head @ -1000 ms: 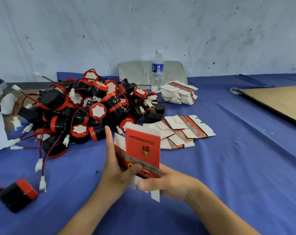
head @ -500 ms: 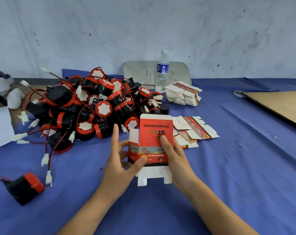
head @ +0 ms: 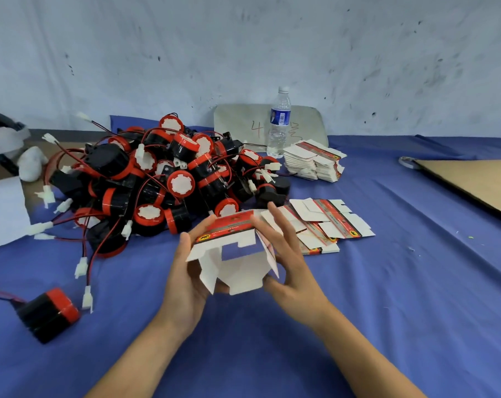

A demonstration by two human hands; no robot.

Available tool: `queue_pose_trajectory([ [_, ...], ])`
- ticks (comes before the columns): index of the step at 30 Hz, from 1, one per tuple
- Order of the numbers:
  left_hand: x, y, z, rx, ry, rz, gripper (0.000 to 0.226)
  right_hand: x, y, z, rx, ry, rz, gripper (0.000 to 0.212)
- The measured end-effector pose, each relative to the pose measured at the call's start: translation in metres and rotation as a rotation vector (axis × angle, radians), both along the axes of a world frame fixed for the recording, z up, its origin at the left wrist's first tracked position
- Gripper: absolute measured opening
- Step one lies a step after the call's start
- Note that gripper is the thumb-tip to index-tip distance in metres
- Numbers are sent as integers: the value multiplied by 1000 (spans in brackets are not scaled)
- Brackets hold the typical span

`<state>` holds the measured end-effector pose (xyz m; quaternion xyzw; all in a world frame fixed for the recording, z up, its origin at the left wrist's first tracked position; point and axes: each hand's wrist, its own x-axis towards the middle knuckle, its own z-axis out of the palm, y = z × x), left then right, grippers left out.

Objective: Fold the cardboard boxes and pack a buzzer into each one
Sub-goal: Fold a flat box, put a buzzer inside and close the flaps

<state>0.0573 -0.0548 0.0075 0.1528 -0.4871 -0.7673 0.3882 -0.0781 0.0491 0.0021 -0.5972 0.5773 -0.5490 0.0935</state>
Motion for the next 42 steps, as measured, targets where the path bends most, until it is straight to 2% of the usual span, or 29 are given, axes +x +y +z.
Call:
queue_pose_trajectory([
  [3,-1,-3,-5,88,0,-17,40,4,-2,-3,-67,-47,-54,64],
  [5,-2,0,-7,122,-9,-75,40,6,-5,-2,-131,-223,-169,59],
  [6,-3,2,-8,73,-45,-106,41,5,-6,0,-160,-323,-205,56],
  [7,-3,5,-10,-21,-106,-125,42,5,-7,1,-188,-407,-216,52],
  [9,-4,11,-16,-326,-273,-121,34,2,-6,1,-222,-490,-217,41],
  [12,-4,14,-26,-939,-534,103,24,0,-1,3,-139,-433,-143,32],
  [14,-4,11,-26,-1171,-494,277,22,1,1,2,-55,-434,10,39],
  [16,-3,7,-22,-1239,-420,327,19,3,1,-1,31,-301,33,55],
  [18,-2,5,-22,-1228,-397,320,12,5,-1,-3,85,-189,28,68],
  [22,-5,8,-21,-1155,-322,343,14,3,-2,-3,13,-226,-59,38],
  [25,-6,11,-16,-924,-292,404,19,-1,-4,-5,8,-329,-119,29],
  [26,-5,11,-14,-849,-290,449,29,-1,-4,-5,14,-336,-133,29],
  [28,-4,8,-15,-716,-311,528,69,0,-4,-6,25,-322,-138,33],
  [30,-2,6,-12,-510,-287,439,99,2,-4,-5,39,-279,-136,40],
  [31,-3,5,-10,-422,-253,376,102,2,-5,-5,49,-251,-134,44],
  [34,-4,2,-10,-356,-221,272,95,5,-4,-4,47,-199,-129,53],
  [38,-6,1,-14,-437,-215,218,85,3,-3,-4,7,-209,-179,68],
  [42,-3,7,-11,-558,-203,241,62,3,-3,0,-24,-201,-245,63],
])
